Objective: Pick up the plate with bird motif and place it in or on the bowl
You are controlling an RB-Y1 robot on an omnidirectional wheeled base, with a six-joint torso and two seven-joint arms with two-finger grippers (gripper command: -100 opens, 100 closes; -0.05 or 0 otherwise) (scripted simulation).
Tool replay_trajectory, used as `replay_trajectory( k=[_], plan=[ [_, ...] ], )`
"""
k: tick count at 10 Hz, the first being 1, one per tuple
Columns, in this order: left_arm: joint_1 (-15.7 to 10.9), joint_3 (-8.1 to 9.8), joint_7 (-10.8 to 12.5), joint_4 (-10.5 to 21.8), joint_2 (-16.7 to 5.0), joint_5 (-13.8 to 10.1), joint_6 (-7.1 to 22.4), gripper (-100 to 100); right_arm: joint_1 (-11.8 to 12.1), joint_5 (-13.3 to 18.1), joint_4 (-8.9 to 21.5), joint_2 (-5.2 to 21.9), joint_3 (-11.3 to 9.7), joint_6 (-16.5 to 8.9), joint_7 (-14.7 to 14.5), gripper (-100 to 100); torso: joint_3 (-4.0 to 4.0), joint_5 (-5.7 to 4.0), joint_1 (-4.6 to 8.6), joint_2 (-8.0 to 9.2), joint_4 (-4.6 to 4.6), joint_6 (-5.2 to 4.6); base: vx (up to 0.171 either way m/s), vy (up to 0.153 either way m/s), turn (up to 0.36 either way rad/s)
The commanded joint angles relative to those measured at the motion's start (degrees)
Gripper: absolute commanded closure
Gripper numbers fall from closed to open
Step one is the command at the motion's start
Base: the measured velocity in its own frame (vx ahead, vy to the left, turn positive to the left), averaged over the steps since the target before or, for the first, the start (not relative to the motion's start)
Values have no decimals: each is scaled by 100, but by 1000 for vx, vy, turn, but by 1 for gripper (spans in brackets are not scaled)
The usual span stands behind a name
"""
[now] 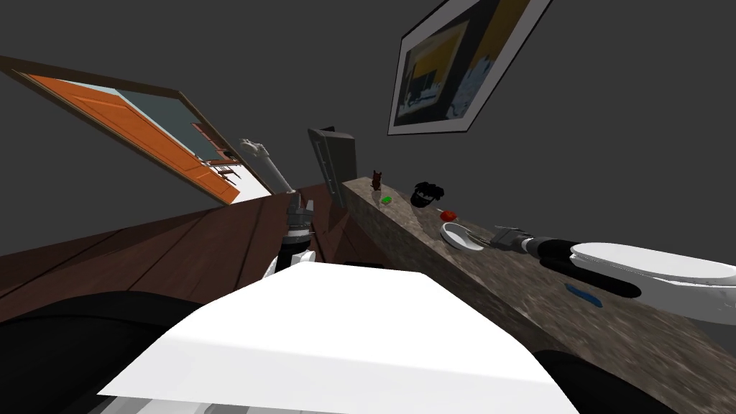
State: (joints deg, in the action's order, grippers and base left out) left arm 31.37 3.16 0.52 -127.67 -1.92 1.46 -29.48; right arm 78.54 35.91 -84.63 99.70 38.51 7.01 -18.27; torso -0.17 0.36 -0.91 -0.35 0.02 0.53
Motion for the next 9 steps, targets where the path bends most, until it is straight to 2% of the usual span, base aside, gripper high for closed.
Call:
replay_trajectory(
  k=[1, 2, 4, 5, 6, 9],
  plan=[
    [0, 0, 0, 0, 0, 0, 0, 0, -97, -30, 147, 58, 27, 186, -1, -100, 0, 0, 0, 0, 0, 0, -16, -17, -55],
    [0, 0, 0, 0, 0, 0, 0, 0, -97, -30, 147, 58, 27, 186, -1, -100, 1, 0, 2, 2, 1, -1, -9, -11, -32],
    [0, 0, 0, 0, 0, 0, 0, 0, -114, -49, 376, 172, 219, 491, 40, -100, -1, 0, -1, -1, 0, 0, -10, -10, -34],
    [0, 0, 0, 0, 0, 0, 0, 0, -32, 1, 307, 137, 254, 408, 61, -100, 0, 0, 0, 1, 0, -1, -4, -7, -10],
    [0, 0, 0, 0, 0, 0, 0, 0, -17, 11, 312, 137, 283, 436, 81, 0, -1, -1, -1, -1, 0, 0, 0, 0, 0],
    [0, 0, 0, 0, 0, 0, 0, 0, -18, 10, 311, 137, 280, 434, 80, 0, -2, 0, -4, -4, -1, 0, 0, 0, 0]
  ],
)
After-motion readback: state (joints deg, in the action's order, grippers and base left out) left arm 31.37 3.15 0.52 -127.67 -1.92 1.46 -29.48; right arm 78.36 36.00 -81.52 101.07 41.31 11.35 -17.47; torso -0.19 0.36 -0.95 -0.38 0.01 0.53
